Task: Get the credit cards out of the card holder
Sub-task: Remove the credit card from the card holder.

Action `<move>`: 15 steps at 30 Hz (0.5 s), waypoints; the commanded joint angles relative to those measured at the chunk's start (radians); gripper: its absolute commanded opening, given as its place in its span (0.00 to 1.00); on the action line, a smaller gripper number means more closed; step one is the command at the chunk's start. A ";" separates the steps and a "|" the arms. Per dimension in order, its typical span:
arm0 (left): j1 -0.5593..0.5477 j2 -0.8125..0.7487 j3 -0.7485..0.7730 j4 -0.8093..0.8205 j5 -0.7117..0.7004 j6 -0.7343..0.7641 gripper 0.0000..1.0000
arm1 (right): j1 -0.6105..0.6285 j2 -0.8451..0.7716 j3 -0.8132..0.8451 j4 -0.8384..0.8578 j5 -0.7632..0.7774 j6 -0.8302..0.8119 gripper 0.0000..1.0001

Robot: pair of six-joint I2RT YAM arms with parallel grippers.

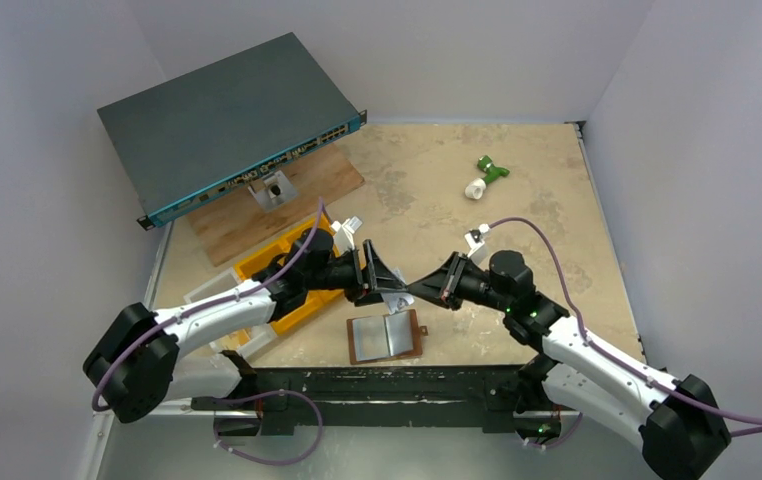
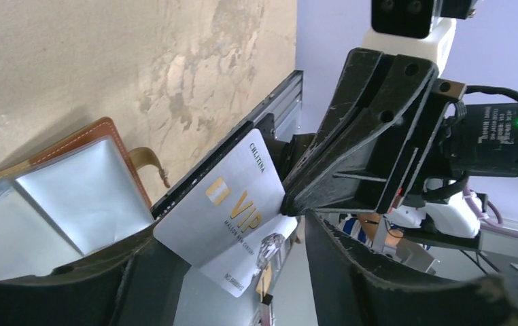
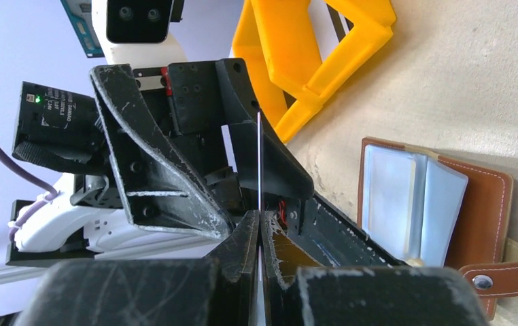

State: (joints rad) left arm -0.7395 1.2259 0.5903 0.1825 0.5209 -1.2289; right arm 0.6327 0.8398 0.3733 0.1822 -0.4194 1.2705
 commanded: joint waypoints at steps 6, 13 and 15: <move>0.008 0.014 -0.027 0.155 0.034 -0.080 0.10 | -0.004 -0.025 -0.007 0.015 -0.015 0.007 0.00; 0.007 -0.017 -0.013 0.070 0.013 -0.034 0.00 | -0.005 -0.009 0.074 -0.127 0.028 -0.105 0.44; 0.008 -0.038 0.014 -0.035 -0.015 0.010 0.00 | -0.004 -0.008 0.118 -0.208 0.060 -0.153 0.70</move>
State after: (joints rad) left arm -0.7387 1.2385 0.5728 0.2607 0.5411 -1.2896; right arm 0.6327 0.8371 0.3874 0.0933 -0.4076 1.2240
